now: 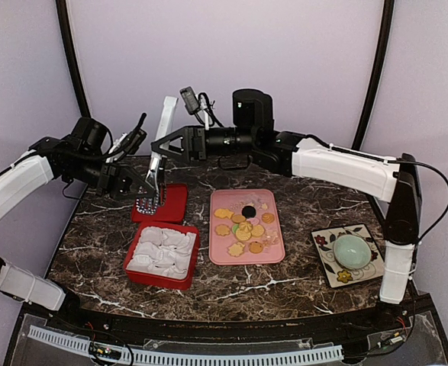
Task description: Pack the cookies
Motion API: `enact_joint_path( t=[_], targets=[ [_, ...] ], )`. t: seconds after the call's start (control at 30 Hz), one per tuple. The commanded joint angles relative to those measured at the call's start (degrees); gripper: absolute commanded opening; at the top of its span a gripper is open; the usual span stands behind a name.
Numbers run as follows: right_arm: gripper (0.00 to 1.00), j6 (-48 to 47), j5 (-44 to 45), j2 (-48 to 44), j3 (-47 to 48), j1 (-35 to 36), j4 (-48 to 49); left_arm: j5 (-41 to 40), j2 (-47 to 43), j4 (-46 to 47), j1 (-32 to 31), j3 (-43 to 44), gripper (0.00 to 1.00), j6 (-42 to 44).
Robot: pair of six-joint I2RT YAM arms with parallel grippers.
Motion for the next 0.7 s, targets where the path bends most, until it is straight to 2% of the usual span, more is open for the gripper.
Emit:
enact_joint_path(
  t=[0.0, 0.17, 0.5, 0.6, 0.67],
  targets=[
    [0.83, 0.76, -3.05, 3.26, 3.5, 0.75, 0.4, 0.46, -0.41, -3.17, -0.1, 2.5, 0.0, 3.72],
    [0.71, 0.28, -3.23, 2.49, 2.41, 0.8, 0.78, -0.32, -0.24, -6.19, -0.12, 2.7, 0.0, 6.43],
    [0.52, 2.56, -1.76, -0.99, -0.98, -0.16, 6.08, -1.95, -0.05, -5.29, -0.11, 2.74, 0.0, 6.29],
    [0.48, 2.69, -2.21, -1.53, -1.18, -0.25, 6.26, -3.51, -0.04, -6.81, -0.1, 3.19, 0.0, 8.45],
    [0.49, 2.18, -2.86, -1.95, -1.13, -0.41, 5.58, -4.57, -0.04, -8.06, -0.1, 3.33, 0.0, 10.11]
  ],
)
